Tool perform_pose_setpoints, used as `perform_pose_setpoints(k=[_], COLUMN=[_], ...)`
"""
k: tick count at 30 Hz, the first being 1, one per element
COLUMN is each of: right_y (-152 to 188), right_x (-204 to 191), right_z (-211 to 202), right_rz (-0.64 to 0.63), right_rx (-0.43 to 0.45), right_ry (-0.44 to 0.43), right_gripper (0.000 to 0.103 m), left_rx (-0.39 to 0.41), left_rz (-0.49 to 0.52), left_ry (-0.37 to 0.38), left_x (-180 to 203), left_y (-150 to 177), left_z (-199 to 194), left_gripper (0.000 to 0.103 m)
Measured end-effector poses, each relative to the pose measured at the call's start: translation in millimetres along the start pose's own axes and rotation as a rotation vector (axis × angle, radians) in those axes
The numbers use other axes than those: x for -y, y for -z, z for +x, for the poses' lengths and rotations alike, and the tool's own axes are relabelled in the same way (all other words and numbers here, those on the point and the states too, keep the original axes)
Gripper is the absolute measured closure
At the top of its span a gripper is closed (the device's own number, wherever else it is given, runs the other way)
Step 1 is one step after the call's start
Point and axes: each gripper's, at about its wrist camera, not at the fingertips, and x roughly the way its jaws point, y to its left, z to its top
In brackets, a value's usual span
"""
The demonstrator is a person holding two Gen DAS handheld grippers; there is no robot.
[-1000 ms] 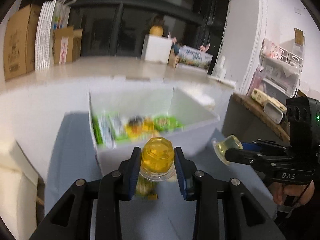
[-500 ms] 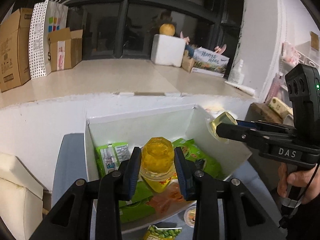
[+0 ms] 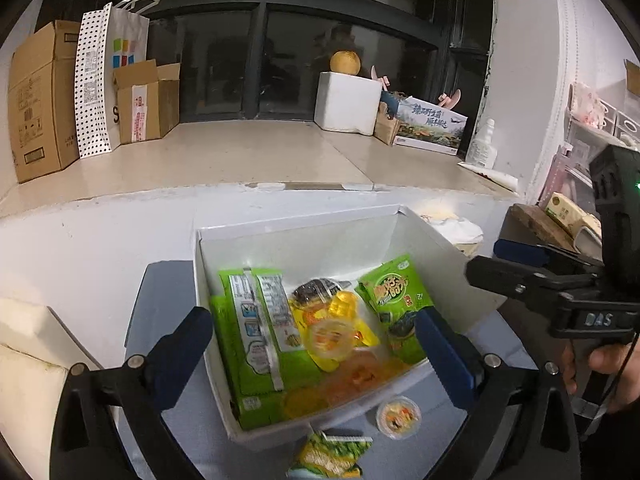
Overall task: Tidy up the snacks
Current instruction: 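Carry both jelly cups into the white box and open both tools, then grasp the clear cartoon jelly cup with the right tool while the left tool grasps the green garlic-flavour bag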
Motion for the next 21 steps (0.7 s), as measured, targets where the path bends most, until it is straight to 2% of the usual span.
perform_pose_setpoints(k=[2, 4, 11, 15, 21], right_y=[10, 25, 91, 118, 130], right_x=[-4, -8, -11, -10, -17], right_z=[-15, -30, -60, -53, -23], right_rz=[-0.008, -0.014, 0.040, 0.054, 0.025], right_rx=[0.014, 0.017, -0.016, -0.051, -0.106], right_ry=[-0.014, -0.032, -0.075, -0.069, -0.076], right_gripper=[0.006, 0.000, 0.000, 0.000, 0.000], left_rx=[0.005, 0.002, -0.070, -0.105, -0.120], left_rz=[0.008, 0.011, -0.034, -0.082, -0.119], left_ry=[-0.006, -0.006, -0.014, -0.022, -0.033], left_x=[3, 6, 14, 10, 3], left_y=[8, 19, 66, 86, 101], left_z=[-12, -23, -51, -60, -67], left_gripper=[0.000, 0.000, 0.000, 0.000, 0.000])
